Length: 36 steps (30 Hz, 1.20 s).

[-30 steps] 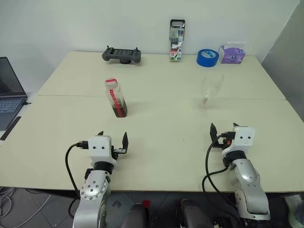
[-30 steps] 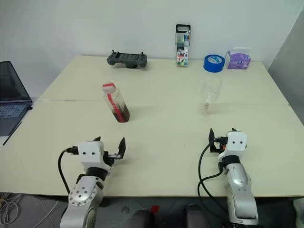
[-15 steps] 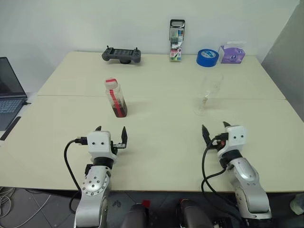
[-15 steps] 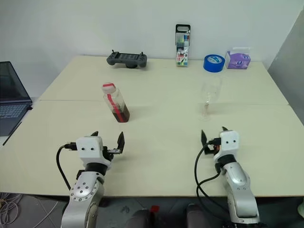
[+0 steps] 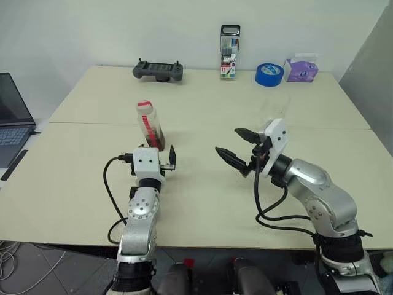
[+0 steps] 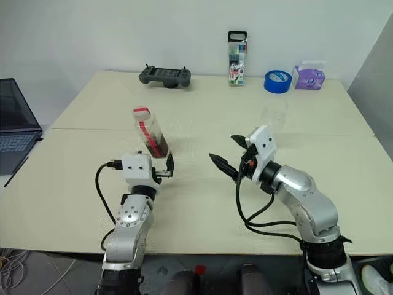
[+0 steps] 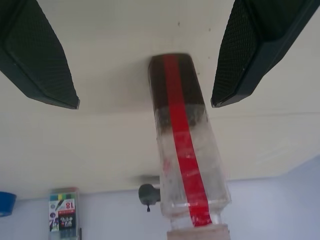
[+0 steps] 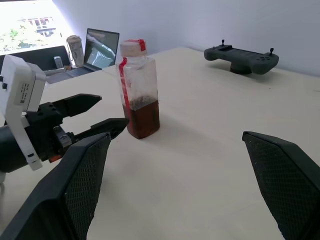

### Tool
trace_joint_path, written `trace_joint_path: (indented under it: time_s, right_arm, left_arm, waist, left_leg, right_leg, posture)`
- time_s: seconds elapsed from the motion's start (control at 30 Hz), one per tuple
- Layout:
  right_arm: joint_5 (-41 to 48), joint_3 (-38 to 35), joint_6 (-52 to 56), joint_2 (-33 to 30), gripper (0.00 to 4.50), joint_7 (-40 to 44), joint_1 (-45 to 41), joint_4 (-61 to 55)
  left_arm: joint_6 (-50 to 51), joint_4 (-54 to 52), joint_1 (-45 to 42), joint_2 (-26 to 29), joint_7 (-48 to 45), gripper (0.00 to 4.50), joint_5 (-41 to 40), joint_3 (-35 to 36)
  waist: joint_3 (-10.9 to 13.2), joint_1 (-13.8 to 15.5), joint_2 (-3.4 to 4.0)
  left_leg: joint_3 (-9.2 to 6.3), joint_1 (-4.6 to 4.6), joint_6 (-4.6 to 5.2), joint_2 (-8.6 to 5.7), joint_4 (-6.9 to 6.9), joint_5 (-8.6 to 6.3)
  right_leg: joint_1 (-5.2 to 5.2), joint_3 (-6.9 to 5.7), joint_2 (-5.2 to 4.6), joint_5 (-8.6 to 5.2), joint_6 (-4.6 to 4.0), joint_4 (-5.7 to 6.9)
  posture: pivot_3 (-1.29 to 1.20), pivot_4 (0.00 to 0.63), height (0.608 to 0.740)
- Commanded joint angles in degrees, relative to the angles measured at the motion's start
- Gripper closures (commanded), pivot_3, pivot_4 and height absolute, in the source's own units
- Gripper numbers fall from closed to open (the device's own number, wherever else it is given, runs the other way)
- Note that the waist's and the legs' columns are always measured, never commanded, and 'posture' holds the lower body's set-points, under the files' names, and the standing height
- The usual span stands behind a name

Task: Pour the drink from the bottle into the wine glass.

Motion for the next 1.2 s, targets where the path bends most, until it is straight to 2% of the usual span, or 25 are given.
trace_joint_path:
  time_s: [0.03,0.3,0.77,1.2]
  right_arm:
    - [0.06,-0.05,-0.08,0.12,0.0,-0.25,-1.62,-0.42]
    - [-0.54,0.7,-0.43,-0.47,0.0,-0.04,-1.05,-0.52]
    - [-1.67,1.3,-0.78,0.02,0.0,-0.23,-0.24,-0.48]
    - [-1.51,1.38,-0.36,0.23,0.0,-0.02,-0.08,-0.47]
  left_arm:
    - [-2.14,2.04,-2.68,0.74,0.43,0.01,0.42,0.94]
    - [-4.05,6.57,-6.97,2.05,1.26,0.01,1.14,1.82]
    - [-3.91,7.55,-10.47,2.94,1.82,0.01,-0.37,4.25]
    - [-7.03,18.25,-18.15,4.17,1.33,0.01,-1.71,6.32]
  waist:
    - [0.0,0.0,0.0]
    - [0.0,-0.01,0.0]
    - [0.0,-0.01,0.0]
    - [0.0,-0.01,0.0]
  left_leg:
    - [0.0,0.01,0.0,-0.01,0.0,0.0]
    - [-0.01,0.0,0.0,-0.01,0.0,0.0]
    - [-0.02,0.0,-0.01,-0.02,0.0,0.0]
    - [-0.03,-0.02,-0.01,-0.11,0.02,0.01]
  right_leg:
    - [0.0,0.0,0.0,0.0,0.0,0.0]
    - [-0.02,0.0,-0.02,0.01,0.01,0.01]
    - [-0.02,0.0,-0.02,0.01,0.02,0.02]
    - [-0.03,-0.07,-0.09,0.02,0.03,0.03]
  posture:
    - [0.0,0.15,0.74]
    - [0.0,0.15,0.74]
    - [0.0,0.15,0.74]
    - [0.0,0.15,0.74]
